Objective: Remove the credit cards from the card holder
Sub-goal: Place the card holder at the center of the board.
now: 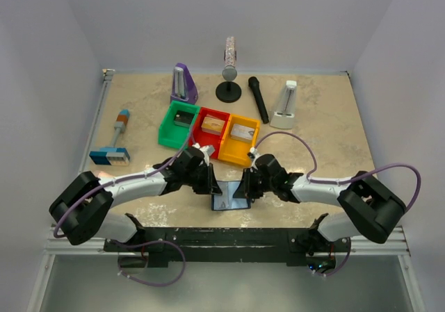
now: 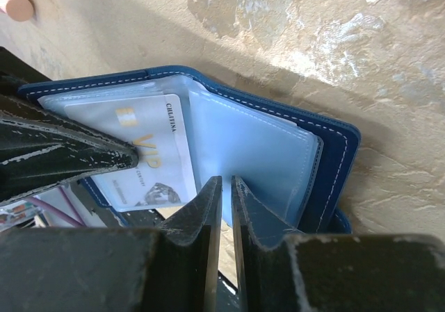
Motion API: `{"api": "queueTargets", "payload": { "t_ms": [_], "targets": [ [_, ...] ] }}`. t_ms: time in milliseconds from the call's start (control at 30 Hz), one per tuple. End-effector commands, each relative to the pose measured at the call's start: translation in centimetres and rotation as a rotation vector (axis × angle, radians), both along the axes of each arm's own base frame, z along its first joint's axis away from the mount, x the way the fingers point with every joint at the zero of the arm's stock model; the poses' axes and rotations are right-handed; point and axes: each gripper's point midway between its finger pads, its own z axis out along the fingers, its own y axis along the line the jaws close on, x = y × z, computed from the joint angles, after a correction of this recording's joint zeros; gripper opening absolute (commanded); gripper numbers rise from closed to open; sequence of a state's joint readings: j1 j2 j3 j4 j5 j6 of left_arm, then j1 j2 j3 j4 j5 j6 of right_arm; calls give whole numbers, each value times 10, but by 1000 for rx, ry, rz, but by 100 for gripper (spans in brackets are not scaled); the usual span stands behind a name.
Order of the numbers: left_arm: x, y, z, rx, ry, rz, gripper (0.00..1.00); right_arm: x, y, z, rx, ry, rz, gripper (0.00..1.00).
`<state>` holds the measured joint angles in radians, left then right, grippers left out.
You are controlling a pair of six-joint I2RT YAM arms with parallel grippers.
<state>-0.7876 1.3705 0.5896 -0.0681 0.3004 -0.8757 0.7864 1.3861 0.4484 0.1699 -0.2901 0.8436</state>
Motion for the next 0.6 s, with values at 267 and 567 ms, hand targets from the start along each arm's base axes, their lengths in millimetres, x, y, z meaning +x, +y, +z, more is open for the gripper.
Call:
{"api": "queueTargets", "payload": {
  "t_ms": [267, 567],
  "targets": [
    [7, 18, -19, 71, 21, 25, 15, 0, 0, -6, 23, 25, -14, 19],
    [6, 36, -26, 107, 59, 94, 50, -1, -2, -6, 16, 22, -10, 20]
  ]
}}
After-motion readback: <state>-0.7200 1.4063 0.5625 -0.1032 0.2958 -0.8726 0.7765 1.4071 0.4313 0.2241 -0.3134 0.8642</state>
